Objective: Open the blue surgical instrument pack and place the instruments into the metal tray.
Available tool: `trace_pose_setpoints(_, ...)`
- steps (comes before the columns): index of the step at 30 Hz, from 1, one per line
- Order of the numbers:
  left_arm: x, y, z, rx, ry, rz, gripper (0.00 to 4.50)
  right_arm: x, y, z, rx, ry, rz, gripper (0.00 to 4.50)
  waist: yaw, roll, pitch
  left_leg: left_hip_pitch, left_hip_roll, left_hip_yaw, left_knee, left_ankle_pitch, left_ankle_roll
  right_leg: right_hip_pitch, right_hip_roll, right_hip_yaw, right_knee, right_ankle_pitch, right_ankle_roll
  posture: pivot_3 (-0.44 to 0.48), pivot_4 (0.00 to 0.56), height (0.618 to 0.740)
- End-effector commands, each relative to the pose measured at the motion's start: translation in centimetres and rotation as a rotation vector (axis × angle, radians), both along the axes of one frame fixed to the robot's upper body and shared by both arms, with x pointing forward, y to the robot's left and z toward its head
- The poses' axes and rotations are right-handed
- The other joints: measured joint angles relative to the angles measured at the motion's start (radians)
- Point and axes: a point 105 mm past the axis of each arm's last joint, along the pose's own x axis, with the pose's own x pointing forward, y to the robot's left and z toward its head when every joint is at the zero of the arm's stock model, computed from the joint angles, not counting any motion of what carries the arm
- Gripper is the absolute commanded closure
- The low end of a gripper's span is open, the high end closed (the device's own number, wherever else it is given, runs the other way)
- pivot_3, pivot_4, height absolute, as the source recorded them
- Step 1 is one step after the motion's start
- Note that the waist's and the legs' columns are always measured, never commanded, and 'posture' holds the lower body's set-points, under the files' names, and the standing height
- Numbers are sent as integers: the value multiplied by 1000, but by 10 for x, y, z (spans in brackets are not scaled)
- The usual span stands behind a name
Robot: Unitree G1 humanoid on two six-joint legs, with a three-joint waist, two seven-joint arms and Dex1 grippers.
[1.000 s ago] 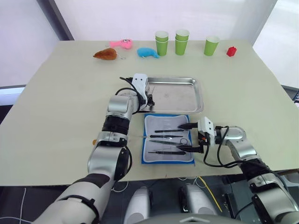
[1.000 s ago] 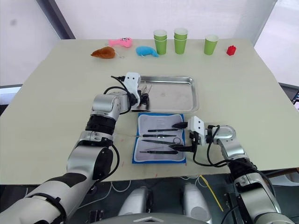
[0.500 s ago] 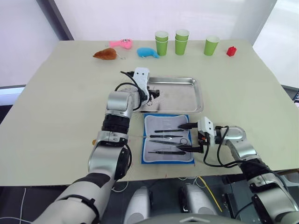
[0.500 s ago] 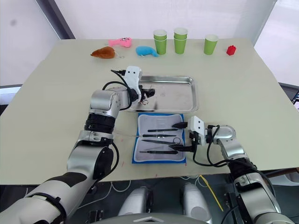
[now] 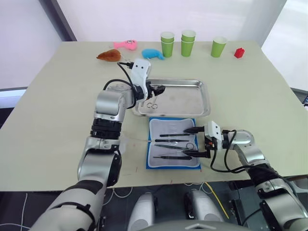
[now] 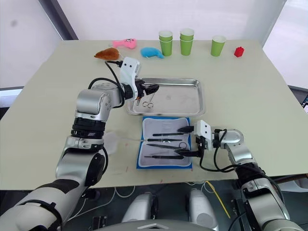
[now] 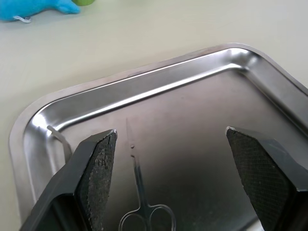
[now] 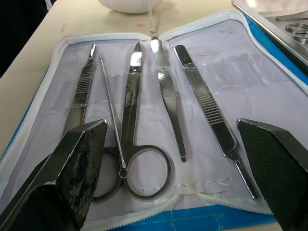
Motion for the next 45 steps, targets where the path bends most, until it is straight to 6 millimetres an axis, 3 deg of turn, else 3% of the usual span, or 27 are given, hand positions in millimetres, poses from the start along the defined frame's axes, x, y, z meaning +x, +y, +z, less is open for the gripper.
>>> trace_pose_setpoints(1, -13, -9, 25, -4, -134, -176, 668, -18, -15, -39, -119, 139, 13, 0, 3, 0, 0, 0, 0, 0, 0, 0, 0, 0, 0, 0, 0, 0, 0, 0, 150, 740)
trace_pose_setpoints(12, -42, -4, 42, -26, -223, -490, 668, -15, -20, -37, -128, 125, 9, 0, 18, 2, 1, -1, -1, 0, -1, 0, 0, 0, -2, -1, -3, 0, 0, 0, 150, 740)
trace_pose_setpoints(25, -111, 35, 24, 121, -241, -973, 668, -15, -19, -39, -120, 130, 2, 0, 19, 2, 1, -1, -1, 1, -2, 0, 0, 0, -2, -1, -5, 0, 0, 0, 150, 740)
trace_pose_setpoints(33, -140, 59, 17, 200, -137, -1097, 668, -17, -19, -39, -102, 134, -7, 0, 18, 2, 1, -1, 0, 0, -4, 0, 1, 0, -1, -1, -7, 0, 0, 0, 150, 740)
trace_pose_setpoints(36, -144, 65, 24, 219, -143, -1108, 53, -18, -20, -39, -94, 135, -8, 0, 20, 2, 1, -2, 1, 0, -4, 0, 1, 0, -1, -2, -8, 0, 0, 0, 150, 740)
trace_pose_setpoints(45, -159, 69, 24, 235, -130, -1165, 53, -16, -25, -36, -98, 125, -12, 0, 22, 3, 2, -2, 1, 1, -6, 0, 1, 1, -1, -2, -10, 0, 0, 0, 150, 740)
